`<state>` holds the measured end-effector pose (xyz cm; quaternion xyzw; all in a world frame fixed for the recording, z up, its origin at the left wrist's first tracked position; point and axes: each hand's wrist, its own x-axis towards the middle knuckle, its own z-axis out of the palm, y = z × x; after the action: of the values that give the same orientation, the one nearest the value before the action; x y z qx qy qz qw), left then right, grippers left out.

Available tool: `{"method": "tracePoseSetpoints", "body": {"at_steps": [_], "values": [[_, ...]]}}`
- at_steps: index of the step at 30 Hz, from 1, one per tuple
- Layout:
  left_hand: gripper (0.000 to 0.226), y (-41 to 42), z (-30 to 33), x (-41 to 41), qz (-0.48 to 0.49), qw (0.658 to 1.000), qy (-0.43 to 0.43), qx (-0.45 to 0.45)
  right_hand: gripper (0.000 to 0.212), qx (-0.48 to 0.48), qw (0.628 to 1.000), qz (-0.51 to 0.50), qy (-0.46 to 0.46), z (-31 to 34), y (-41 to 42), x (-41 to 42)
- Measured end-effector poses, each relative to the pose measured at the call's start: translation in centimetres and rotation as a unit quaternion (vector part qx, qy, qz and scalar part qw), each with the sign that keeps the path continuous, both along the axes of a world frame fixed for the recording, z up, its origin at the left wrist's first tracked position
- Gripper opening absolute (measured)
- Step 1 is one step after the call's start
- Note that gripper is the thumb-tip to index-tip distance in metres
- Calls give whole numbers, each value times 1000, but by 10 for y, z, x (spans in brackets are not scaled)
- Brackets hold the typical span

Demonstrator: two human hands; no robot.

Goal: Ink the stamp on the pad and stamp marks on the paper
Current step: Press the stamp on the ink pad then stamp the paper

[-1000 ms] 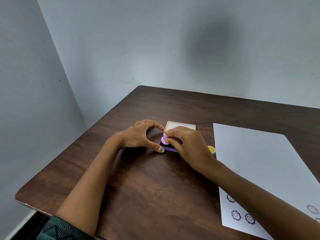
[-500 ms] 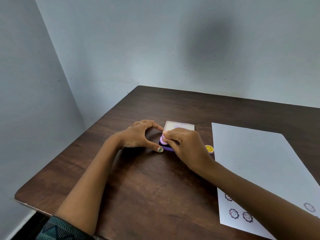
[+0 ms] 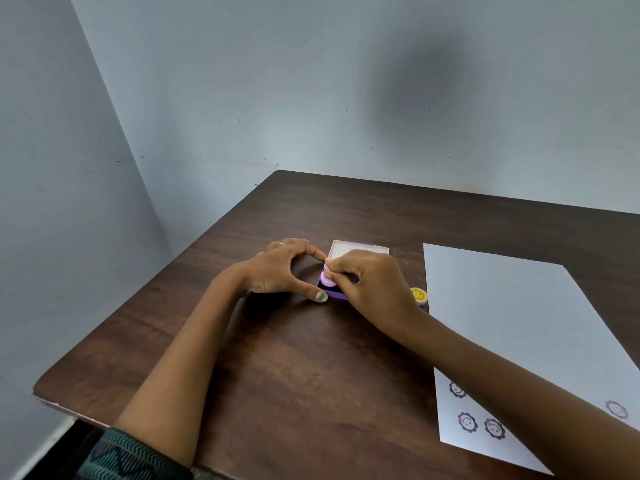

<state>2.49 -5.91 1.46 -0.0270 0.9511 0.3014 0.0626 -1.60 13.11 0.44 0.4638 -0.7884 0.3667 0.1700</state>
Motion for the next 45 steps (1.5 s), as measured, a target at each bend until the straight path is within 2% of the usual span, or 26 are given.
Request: {"method": "tracePoseSetpoints", "body": {"at_steps": [6, 9, 45], "values": [[68, 1, 1, 1, -1, 1000, 2, 0, 20, 19, 1000, -8, -22, 6, -2, -10], [67, 1, 0, 2, -4, 1000, 2, 0, 20, 24, 1000, 2, 5, 2, 0, -5], [65, -1, -2, 0, -10, 1000, 2, 15, 20, 48, 999, -22, 14, 4, -2, -5]]}}
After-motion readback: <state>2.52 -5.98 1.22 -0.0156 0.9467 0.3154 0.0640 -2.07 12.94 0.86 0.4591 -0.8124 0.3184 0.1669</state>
